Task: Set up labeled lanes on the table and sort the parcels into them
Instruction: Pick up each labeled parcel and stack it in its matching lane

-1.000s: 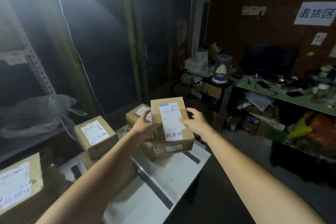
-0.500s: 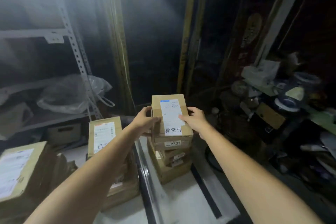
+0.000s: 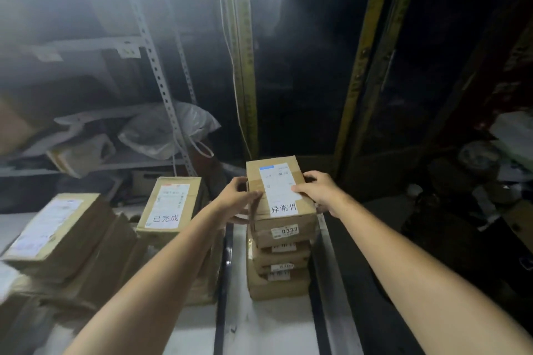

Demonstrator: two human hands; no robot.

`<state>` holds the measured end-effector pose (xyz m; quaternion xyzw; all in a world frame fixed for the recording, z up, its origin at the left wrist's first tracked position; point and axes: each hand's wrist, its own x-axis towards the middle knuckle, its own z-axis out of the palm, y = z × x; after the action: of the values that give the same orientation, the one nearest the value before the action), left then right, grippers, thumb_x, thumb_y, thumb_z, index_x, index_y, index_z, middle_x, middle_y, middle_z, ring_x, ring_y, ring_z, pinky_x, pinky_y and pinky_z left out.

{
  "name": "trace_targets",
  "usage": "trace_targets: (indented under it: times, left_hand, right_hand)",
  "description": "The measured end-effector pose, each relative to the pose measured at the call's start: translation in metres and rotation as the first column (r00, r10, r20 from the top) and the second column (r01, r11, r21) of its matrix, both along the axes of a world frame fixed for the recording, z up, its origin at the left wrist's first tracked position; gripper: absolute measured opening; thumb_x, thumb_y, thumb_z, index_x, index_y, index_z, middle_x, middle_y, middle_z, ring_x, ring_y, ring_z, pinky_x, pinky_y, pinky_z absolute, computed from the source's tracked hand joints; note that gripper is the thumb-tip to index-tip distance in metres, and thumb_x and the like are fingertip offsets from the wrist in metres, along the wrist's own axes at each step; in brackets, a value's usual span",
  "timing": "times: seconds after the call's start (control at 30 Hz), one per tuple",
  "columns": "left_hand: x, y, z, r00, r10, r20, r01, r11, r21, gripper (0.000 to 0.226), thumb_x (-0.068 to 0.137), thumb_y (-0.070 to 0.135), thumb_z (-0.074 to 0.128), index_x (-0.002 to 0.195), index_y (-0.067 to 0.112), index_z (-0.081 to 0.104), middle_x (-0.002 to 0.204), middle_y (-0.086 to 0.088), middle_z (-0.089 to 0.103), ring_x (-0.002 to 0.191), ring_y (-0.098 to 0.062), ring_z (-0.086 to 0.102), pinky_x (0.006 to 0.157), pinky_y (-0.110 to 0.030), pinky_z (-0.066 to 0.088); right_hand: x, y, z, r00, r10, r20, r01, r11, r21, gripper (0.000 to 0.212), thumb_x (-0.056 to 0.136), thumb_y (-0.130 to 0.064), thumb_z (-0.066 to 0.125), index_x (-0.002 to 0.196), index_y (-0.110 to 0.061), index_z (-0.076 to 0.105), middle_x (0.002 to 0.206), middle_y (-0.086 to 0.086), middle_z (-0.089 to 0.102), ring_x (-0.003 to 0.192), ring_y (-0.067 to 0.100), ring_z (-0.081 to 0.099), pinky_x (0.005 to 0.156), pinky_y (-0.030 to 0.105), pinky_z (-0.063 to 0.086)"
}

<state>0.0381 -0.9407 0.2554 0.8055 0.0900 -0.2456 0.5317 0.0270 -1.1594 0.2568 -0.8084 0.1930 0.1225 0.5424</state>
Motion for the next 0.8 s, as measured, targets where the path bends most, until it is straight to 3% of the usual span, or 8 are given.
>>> trace_targets:
  times: [0.23,0.33,0.4,0.5,0.6,0.73,0.8]
  left_hand:
    - [-0.012,-0.011,0.004,1.000,0.011,0.005,-0.011,0.995,0.097,0.059,0.096,0.030,0.064,0.148,0.032,0.036,0.126,-0.002,0.062,0.107,-0.026,0.065,0.089,-0.050,0.058]
    - [-0.017,-0.014,0.015,0.997,-0.041,0.059,0.026,0.971,0.237,0.056,0.098,0.033,0.061,0.149,0.028,0.038,0.138,-0.004,0.055,0.113,-0.025,0.059,0.089,-0.045,0.057]
    - [-0.018,-0.005,0.025,0.987,-0.080,0.139,0.021,0.925,0.381,0.054,0.097,0.037,0.062,0.147,0.026,0.043,0.138,-0.004,0.055,0.112,-0.024,0.058,0.087,-0.039,0.055]
    - [-0.026,0.033,0.047,0.952,-0.202,0.229,0.011,0.772,0.635,0.053,0.095,0.041,0.061,0.143,0.024,0.048,0.134,-0.006,0.060,0.114,-0.025,0.059,0.085,-0.032,0.047]
    - [-0.048,0.092,0.070,0.949,-0.231,0.215,-0.035,0.601,0.798,0.051,0.093,0.044,0.059,0.141,0.027,0.049,0.135,-0.005,0.060,0.120,-0.028,0.057,0.089,-0.036,0.048]
    - [-0.096,0.189,0.090,0.966,-0.111,0.232,-0.145,0.513,0.846,0.033,0.087,0.045,0.060,0.114,0.027,0.060,0.122,-0.005,0.065,0.096,-0.023,0.058,0.076,-0.035,0.047]
    - [-0.127,0.242,0.098,0.973,-0.011,0.229,-0.193,0.501,0.844,0.044,0.089,0.043,0.057,0.130,0.025,0.058,0.133,-0.006,0.061,0.112,-0.027,0.059,0.087,-0.035,0.049]
  right_hand:
    - [-0.007,-0.009,0.000,0.993,0.111,-0.032,-0.111,0.994,0.010,0.065,0.092,-0.020,0.071,0.147,-0.020,0.037,0.130,0.007,0.061,0.088,0.012,0.063,0.069,0.034,0.057]
    - [-0.002,-0.009,0.010,0.981,0.194,-0.032,-0.196,0.970,-0.145,0.050,0.093,-0.024,0.067,0.138,-0.016,0.047,0.128,0.006,0.062,0.106,0.020,0.062,0.086,0.042,0.055]
    - [0.006,-0.004,0.025,0.957,0.289,-0.001,-0.267,0.881,-0.390,0.040,0.092,-0.026,0.065,0.129,-0.016,0.054,0.125,0.005,0.062,0.110,0.023,0.061,0.087,0.039,0.053]
    - [0.020,0.018,0.053,0.899,0.438,-0.010,-0.320,0.641,-0.698,0.045,0.091,-0.031,0.059,0.133,-0.017,0.052,0.129,0.008,0.057,0.114,0.030,0.057,0.086,0.039,0.051]
    - [0.028,0.065,0.076,0.826,0.559,-0.074,-0.414,0.513,-0.752,0.055,0.089,-0.038,0.057,0.139,-0.017,0.050,0.134,0.010,0.056,0.119,0.033,0.055,0.094,0.045,0.051]
    - [0.019,0.153,0.092,0.689,0.715,-0.120,-0.551,0.408,-0.728,0.058,0.091,-0.044,0.062,0.139,-0.016,0.050,0.135,0.009,0.058,0.117,0.029,0.059,0.094,0.044,0.052]
    - [0.010,0.207,0.094,0.609,0.782,-0.129,-0.588,0.336,-0.736,0.057,0.090,-0.046,0.062,0.137,-0.016,0.051,0.135,0.008,0.058,0.115,0.028,0.059,0.094,0.043,0.052]
